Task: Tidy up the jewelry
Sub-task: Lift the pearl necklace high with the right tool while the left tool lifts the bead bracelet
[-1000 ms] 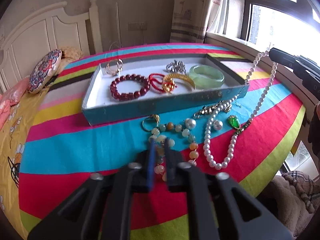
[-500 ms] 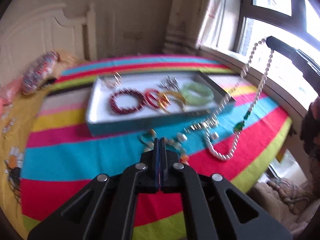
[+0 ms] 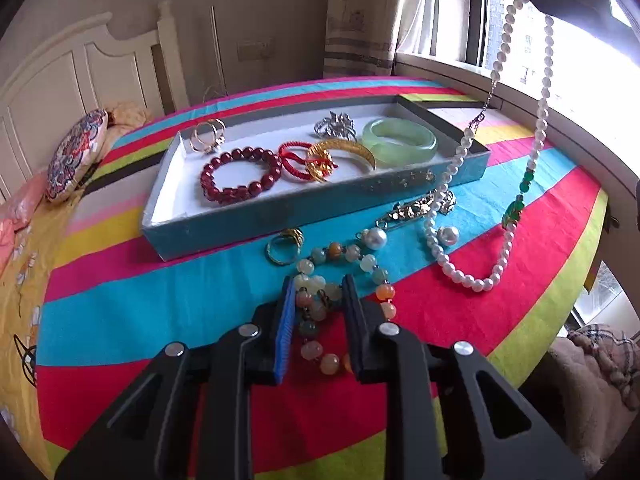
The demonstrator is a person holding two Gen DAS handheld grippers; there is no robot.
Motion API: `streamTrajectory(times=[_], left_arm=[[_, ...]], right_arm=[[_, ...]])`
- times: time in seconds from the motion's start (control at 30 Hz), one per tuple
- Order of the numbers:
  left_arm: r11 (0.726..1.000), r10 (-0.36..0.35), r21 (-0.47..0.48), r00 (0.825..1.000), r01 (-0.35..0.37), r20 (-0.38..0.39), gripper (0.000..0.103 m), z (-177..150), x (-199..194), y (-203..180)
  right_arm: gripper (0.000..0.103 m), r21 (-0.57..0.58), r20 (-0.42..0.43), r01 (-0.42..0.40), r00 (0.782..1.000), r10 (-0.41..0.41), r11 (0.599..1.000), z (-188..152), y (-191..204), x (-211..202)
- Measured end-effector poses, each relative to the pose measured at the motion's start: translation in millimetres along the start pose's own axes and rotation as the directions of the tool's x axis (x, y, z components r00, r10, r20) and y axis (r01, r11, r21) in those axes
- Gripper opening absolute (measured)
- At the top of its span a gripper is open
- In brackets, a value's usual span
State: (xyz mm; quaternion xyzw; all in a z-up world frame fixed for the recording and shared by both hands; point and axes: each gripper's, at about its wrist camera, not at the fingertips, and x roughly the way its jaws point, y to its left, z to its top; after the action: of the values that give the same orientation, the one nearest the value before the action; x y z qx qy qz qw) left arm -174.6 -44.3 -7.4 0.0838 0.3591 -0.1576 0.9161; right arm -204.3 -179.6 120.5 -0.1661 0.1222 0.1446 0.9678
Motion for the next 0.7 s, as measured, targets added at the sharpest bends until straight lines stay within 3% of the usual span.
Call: streamTrajectory(times=[0.03, 0.07, 0.33, 0.47, 0.7], left_arm=[[1.000, -0.004, -0.005, 1.000, 0.004, 0.005, 0.021, 1, -3, 2], [1.000, -0.002, -0.006, 1.000, 0.002, 0.014, 0.009, 3, -8, 3], [1.000, 0.011, -0.001, 0.996, -0.011, 0.087, 0.008, 21, -34, 10], [0.999, -0.033, -0.030, 0.995, 0.036, 0.091, 0.009, 16, -42, 16], [0.999, -0.033, -0.025, 0.992, 0.036, 0.119, 0.008, 9, -53, 17]], right_arm=[[0.009, -0.005, 0.010, -0.005, 1.000, 0.005, 1.000, 3, 1, -1], [0.009, -0.007, 0.016, -0.011, 1.000, 0.011, 1.000, 6, 2, -2], [0.009, -0.006, 0.083, -0.036, 0.996, 0.036, 0.999, 34, 3, -6], [0.009, -0.022, 0.111, -0.038, 0.993, 0.040, 0.999, 45, 7, -13], [0.009, -0.038, 0.148, -0.042, 0.988, 0.047, 0.998, 61, 9, -17]])
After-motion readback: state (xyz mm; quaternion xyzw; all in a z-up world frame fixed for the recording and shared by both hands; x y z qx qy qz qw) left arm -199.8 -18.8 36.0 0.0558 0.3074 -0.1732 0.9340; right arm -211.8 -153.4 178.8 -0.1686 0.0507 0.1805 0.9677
